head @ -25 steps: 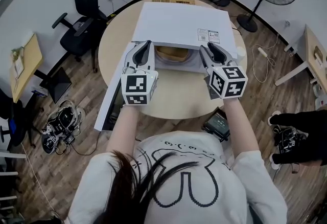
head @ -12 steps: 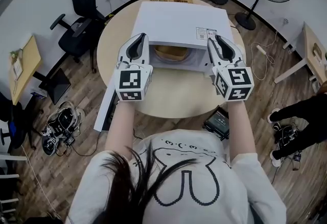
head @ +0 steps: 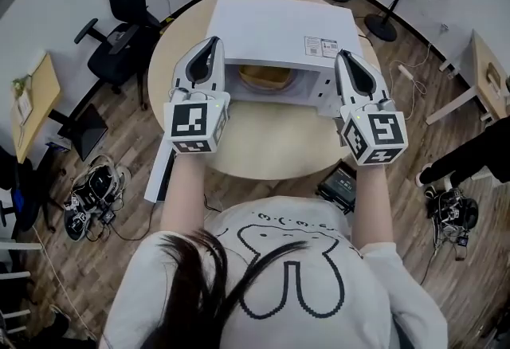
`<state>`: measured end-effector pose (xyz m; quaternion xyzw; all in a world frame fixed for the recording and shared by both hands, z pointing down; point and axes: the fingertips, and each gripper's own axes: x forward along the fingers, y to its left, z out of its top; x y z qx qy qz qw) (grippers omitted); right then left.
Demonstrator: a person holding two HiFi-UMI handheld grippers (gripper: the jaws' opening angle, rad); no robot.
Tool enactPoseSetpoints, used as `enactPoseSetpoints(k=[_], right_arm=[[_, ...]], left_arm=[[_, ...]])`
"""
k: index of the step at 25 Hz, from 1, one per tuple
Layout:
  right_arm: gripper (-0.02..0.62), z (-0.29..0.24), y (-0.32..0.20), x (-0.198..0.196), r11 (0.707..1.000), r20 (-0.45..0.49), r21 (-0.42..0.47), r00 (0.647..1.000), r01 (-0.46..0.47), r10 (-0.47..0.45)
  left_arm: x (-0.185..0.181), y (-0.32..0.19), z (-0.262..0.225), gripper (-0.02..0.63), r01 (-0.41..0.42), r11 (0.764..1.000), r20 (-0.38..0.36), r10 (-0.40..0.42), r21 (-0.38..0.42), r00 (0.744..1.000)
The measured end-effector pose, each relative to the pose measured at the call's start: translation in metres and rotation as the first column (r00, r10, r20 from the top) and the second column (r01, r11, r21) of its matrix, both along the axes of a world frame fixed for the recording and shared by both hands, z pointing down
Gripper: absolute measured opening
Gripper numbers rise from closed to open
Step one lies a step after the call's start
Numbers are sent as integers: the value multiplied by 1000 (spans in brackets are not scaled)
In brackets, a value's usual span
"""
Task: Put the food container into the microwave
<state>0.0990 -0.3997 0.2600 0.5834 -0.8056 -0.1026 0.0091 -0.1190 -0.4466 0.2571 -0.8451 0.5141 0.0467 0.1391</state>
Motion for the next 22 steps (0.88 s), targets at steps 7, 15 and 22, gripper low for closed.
enactPoseSetpoints(k=[7, 15, 22], right_arm=[[36, -13, 14, 1, 999, -19, 45, 1000, -13, 14], [37, -17, 29, 9, 995, -4, 72, 998, -62, 63], [31, -12, 35, 10, 995, -6, 59, 997, -78, 78]], left_arm=[[2, 14, -16, 8, -10, 998, 78, 5, 65, 997], [-2, 28, -15, 8, -17, 997, 108, 9, 75, 994], [-9, 30, -12, 8, -22, 999, 50, 19, 49, 999]])
